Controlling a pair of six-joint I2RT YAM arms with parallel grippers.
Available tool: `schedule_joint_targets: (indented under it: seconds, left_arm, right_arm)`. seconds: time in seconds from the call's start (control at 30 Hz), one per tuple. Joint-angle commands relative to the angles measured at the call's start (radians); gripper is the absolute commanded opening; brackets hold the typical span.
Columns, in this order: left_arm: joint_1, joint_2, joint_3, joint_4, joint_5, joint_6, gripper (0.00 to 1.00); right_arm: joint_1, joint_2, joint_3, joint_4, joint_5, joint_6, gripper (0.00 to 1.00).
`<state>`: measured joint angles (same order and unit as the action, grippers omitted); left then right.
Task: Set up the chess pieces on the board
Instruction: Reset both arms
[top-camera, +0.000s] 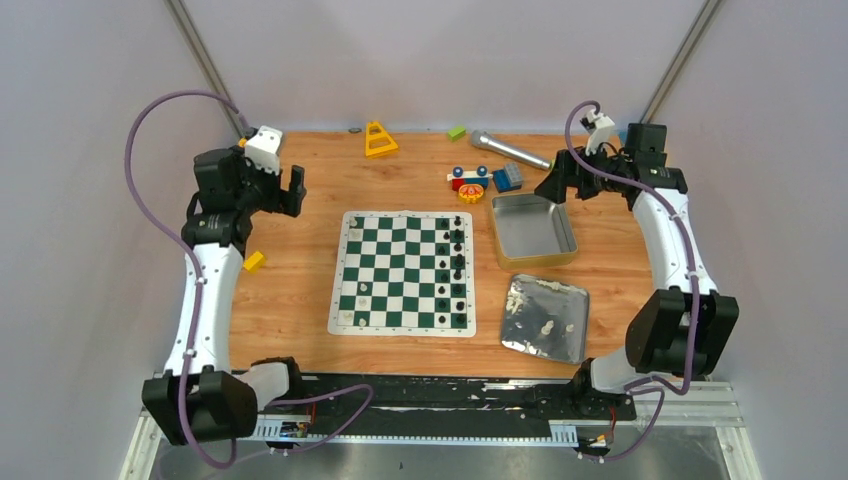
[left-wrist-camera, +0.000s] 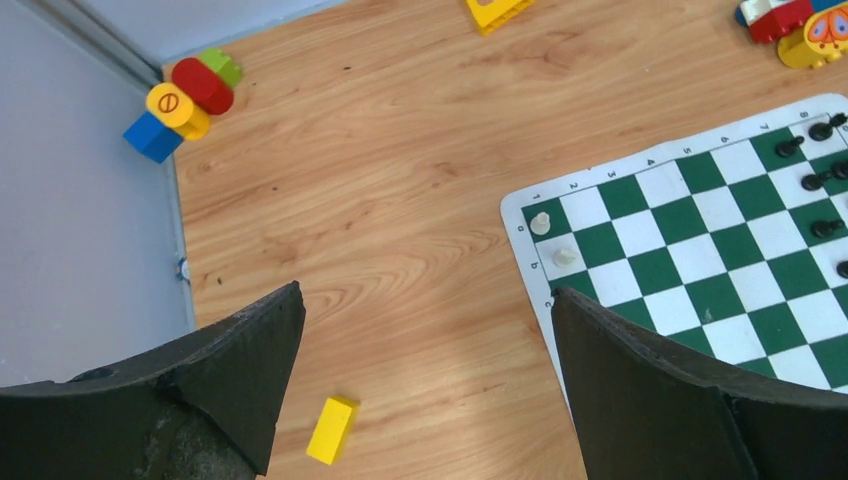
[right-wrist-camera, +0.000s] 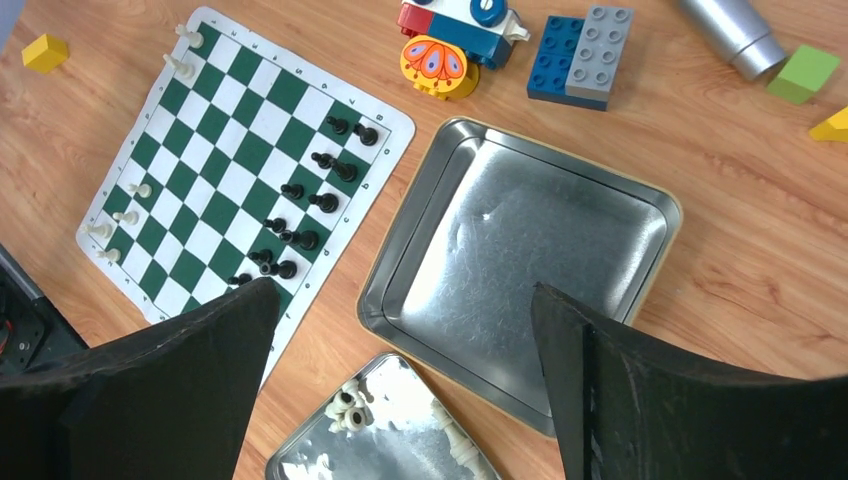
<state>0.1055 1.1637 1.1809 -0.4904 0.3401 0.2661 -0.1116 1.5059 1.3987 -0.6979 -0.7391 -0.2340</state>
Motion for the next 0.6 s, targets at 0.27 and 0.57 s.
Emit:
schedule_joint_targets:
  seconds: [0.27, 0.57]
  left_arm:
    - [0.045, -0.27, -0.279, 0.206, -0.199, -0.12, 1.0]
    - [0.045, -0.438, -0.469, 0.392, -0.241, -0.156, 1.0]
  right_arm:
    - [-0.065, -0.312, -0.222, 0.185, 0.137, 0.125, 1.0]
    - [-0.065, -0.509, -0.485, 0.352, 0.201, 0.135, 1.0]
